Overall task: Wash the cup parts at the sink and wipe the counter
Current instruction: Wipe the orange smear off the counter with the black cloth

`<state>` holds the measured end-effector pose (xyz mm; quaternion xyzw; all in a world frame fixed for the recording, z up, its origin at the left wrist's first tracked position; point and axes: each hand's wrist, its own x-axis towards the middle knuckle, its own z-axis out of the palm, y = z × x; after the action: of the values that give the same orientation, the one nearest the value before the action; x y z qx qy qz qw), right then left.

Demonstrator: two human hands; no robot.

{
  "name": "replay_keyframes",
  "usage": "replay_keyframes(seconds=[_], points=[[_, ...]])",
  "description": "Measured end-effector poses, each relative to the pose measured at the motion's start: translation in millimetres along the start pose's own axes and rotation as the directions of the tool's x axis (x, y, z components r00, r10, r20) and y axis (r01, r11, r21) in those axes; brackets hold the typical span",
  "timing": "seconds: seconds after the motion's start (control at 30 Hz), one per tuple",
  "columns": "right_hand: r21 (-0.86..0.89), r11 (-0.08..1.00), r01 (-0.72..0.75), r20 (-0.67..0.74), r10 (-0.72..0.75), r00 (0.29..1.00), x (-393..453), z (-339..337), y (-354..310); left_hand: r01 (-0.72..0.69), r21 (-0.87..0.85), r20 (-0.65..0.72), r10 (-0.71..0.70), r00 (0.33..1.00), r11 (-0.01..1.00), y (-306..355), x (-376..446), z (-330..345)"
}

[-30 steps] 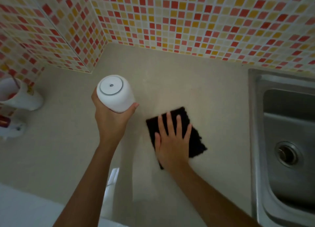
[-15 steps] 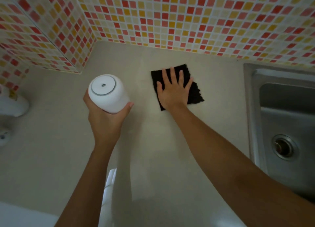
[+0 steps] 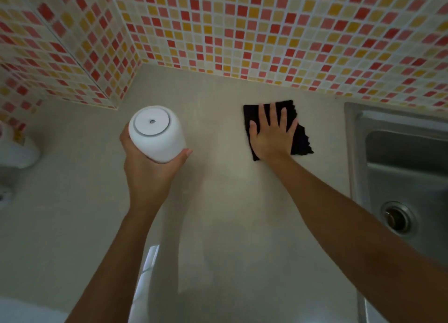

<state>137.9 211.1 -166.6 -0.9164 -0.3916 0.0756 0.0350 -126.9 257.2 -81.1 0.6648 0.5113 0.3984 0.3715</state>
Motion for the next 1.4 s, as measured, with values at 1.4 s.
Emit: replay_keyframes(seconds=[1.4], points=[[0.078, 0.986, 0.146, -0.085, -0.139, 0.987, -141, 11, -6, 0.009, -0.010, 0.023, -0.009, 1.000, 1.000, -7, 14, 23]])
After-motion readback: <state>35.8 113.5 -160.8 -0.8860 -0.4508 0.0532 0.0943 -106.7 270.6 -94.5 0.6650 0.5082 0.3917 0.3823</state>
